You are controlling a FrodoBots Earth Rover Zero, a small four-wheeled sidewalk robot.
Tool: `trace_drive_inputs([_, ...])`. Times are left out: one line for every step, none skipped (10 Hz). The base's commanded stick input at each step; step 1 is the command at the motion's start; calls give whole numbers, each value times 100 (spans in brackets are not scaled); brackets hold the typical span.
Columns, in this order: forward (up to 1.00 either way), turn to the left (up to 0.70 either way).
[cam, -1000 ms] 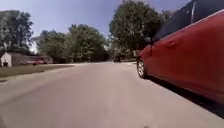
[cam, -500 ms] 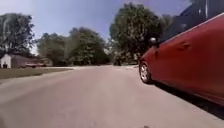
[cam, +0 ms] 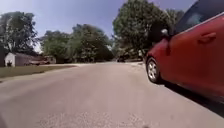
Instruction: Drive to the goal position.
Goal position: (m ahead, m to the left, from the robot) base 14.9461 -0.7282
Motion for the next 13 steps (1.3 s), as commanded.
trace_drive_inputs([70, 0])
trace_drive_inputs([70, 0])
trace_drive_inputs([70, 0])
trace_drive_inputs([70, 0])
trace_drive_inputs([70, 0])
trace_drive_inputs([70, 0])
trace_drive_inputs([70, 0])
trace_drive_inputs([70, 0])
trace_drive_inputs([70, 0])
trace_drive_inputs([70, 0])
trace_drive_inputs([70, 0])
trace_drive_inputs([70, 0])
trace_drive_inputs([70, 0])
